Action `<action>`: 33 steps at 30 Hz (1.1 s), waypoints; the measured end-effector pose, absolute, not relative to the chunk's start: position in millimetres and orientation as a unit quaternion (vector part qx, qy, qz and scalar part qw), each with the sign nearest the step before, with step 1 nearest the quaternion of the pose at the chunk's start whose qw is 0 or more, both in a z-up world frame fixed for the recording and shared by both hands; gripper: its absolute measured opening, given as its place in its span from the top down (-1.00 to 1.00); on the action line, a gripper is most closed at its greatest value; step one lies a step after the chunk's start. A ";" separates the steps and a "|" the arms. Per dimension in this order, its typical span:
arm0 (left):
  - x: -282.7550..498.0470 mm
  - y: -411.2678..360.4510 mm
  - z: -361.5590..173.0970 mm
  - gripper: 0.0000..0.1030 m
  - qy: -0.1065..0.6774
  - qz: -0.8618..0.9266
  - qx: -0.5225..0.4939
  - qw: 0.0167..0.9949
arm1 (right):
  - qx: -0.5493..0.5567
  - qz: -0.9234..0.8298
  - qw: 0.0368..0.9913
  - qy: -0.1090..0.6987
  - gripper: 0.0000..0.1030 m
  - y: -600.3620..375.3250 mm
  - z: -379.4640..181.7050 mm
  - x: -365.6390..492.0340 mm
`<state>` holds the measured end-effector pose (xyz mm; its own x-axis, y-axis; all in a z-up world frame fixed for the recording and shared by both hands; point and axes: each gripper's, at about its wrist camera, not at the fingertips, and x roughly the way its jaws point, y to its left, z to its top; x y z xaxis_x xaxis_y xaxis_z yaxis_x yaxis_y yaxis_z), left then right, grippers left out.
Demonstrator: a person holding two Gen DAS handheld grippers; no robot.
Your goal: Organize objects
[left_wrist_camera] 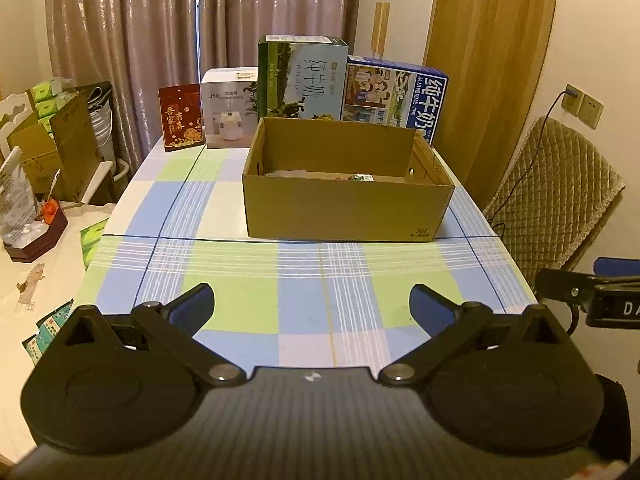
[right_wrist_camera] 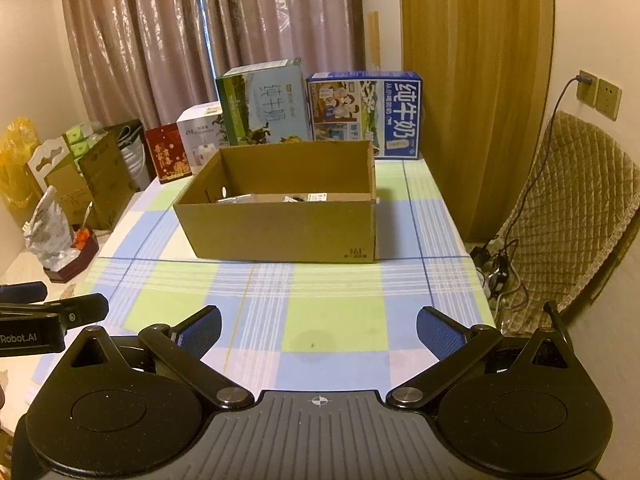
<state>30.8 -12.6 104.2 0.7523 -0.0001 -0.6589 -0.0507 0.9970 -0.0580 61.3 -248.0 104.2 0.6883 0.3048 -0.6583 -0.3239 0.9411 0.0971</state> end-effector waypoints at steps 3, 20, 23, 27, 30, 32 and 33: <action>31.8 -13.3 104.0 -0.98 0.353 0.012 -0.038 0.935 | -0.015 0.172 0.918 0.357 -0.96 -245.7 102.0 59.9; 31.2 -14.4 98.5 -0.98 0.357 0.009 -0.039 0.933 | -0.014 0.175 0.917 0.359 -0.96 -242.2 98.1 57.7; 31.4 -13.7 98.0 -0.98 0.357 0.009 -0.040 0.933 | -0.014 0.175 0.917 0.359 -0.96 -241.2 97.8 57.7; 31.4 -13.5 97.9 -0.98 0.357 0.009 -0.040 0.933 | -0.014 0.173 0.918 0.358 -0.96 -241.5 97.7 57.8; 30.9 -13.4 98.0 -0.98 0.356 0.008 -0.040 0.934 | -0.013 0.172 0.918 0.356 -0.96 -242.5 97.7 58.0; 30.6 -13.2 98.0 -0.98 0.356 0.007 -0.039 0.934 | -0.013 0.171 0.918 0.356 -0.96 -242.7 97.4 58.6; 30.7 -13.3 98.0 -0.98 0.356 0.007 -0.040 0.934 | -0.013 0.171 0.918 0.356 -0.96 -242.7 97.5 58.6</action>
<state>30.7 -13.3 98.0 0.7465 -0.0162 -0.6652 -0.0405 0.9967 -0.0697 58.6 -242.7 97.5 0.6874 0.3054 -0.6590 -0.3239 0.9410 0.0982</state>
